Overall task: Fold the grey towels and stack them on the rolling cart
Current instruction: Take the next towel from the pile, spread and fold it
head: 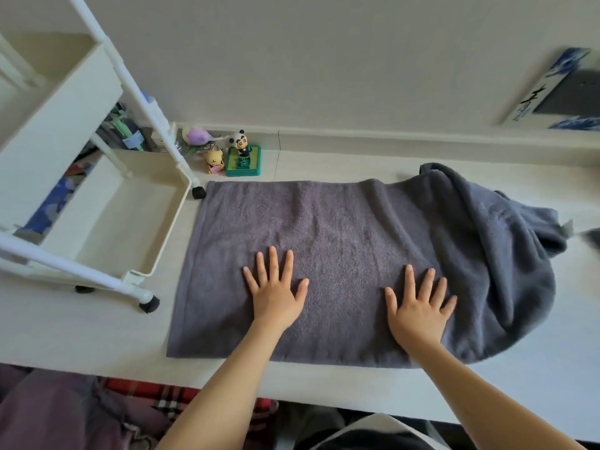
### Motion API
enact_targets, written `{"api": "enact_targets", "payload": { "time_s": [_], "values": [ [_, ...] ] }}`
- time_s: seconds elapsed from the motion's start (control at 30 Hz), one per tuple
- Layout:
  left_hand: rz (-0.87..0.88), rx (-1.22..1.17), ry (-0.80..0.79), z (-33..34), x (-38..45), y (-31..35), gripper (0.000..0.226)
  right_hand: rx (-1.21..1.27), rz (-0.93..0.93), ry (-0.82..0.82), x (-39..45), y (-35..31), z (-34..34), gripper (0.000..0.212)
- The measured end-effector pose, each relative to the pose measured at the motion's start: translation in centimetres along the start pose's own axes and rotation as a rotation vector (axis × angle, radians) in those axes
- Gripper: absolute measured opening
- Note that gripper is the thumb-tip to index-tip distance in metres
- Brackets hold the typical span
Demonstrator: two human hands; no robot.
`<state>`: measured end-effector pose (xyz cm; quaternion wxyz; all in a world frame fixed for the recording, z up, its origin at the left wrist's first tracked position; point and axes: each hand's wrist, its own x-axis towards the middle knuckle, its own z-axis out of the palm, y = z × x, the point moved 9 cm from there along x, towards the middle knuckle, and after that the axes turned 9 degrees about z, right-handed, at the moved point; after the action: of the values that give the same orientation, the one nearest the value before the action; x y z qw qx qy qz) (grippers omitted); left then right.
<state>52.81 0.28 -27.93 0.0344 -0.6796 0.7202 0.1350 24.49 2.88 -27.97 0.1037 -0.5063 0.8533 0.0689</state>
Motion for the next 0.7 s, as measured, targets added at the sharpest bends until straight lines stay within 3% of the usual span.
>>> {"api": "enact_targets", "payload": {
  "time_s": [0.23, 0.37, 0.47, 0.53, 0.7],
  "values": [
    [0.215, -0.066, -0.027, -0.9, 0.7, 8.7, 0.080, 0.204, -0.043, 0.207, 1.9, 3.2, -5.3, 0.069],
    [0.338, -0.064, -0.064, 0.3, 1.1, 14.1, 0.074, 0.106, -0.092, 0.162, 4.2, 6.3, -5.2, 0.067],
    [0.313, 0.040, -0.100, 1.8, 1.1, 15.6, 0.070, -0.043, -0.096, 0.043, 5.0, 8.9, -2.6, 0.070],
    [0.238, 0.036, -0.092, 1.6, 1.3, 15.6, 0.067, -0.039, -0.107, 0.054, 5.2, 9.7, -2.8, 0.066],
    [0.168, -0.163, -0.023, -0.9, 2.8, 19.6, 0.054, 0.247, -0.053, 0.325, 7.8, 13.0, -8.5, 0.049]
  ]
}}
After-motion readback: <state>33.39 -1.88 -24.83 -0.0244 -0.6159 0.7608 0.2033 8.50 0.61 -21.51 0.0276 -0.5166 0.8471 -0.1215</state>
